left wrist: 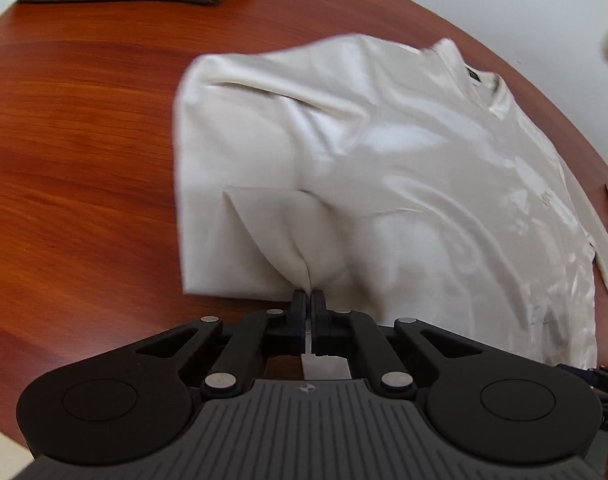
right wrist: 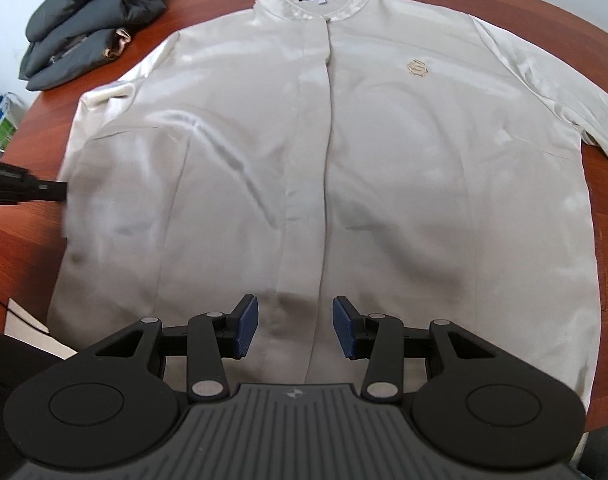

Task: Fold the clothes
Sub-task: 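Lift the side edge with the left gripper and fold it over the shirt body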

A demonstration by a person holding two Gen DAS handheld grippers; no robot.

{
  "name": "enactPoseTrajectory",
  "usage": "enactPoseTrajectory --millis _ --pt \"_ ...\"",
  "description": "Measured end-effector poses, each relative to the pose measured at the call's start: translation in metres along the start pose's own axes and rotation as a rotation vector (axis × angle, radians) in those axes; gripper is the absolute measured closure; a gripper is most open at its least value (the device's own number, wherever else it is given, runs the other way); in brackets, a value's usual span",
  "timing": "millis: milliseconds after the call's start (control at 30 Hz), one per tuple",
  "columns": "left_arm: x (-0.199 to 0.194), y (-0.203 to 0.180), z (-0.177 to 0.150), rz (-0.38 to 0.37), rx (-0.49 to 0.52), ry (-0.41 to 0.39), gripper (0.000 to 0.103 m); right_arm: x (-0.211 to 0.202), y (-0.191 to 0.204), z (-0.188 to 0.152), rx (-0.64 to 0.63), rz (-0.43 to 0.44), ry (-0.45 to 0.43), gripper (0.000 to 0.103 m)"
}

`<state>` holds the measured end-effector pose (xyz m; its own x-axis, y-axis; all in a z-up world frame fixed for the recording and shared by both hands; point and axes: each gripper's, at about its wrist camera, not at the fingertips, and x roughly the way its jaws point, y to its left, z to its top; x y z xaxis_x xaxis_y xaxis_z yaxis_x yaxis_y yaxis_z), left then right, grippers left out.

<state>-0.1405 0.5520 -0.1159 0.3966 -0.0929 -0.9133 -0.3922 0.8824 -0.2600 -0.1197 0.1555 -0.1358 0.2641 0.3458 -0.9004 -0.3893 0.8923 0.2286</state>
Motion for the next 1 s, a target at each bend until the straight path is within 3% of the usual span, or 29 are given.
enactPoseTrajectory --millis 200,433,667,867,1000 --pt "-0.026 0.056 0.004 0.065 0.022 0.005 0.101 0.002 0.003 0.004 -0.002 -0.019 0.009 0.055" --pt "-0.058 0.116 0.002 0.110 0.118 0.044 0.101 0.006 0.011 0.009 -0.007 -0.041 0.020 0.056" --pt "-0.085 0.158 0.002 0.242 0.143 0.015 0.101 0.013 0.016 0.013 -0.009 -0.057 0.036 0.055" --pt "-0.099 0.198 0.024 0.382 0.169 -0.022 0.101 0.018 0.019 0.015 -0.015 -0.063 0.055 0.055" --pt "-0.100 0.220 0.041 0.423 0.184 -0.017 0.100 0.019 0.021 0.016 -0.016 -0.063 0.059 0.055"
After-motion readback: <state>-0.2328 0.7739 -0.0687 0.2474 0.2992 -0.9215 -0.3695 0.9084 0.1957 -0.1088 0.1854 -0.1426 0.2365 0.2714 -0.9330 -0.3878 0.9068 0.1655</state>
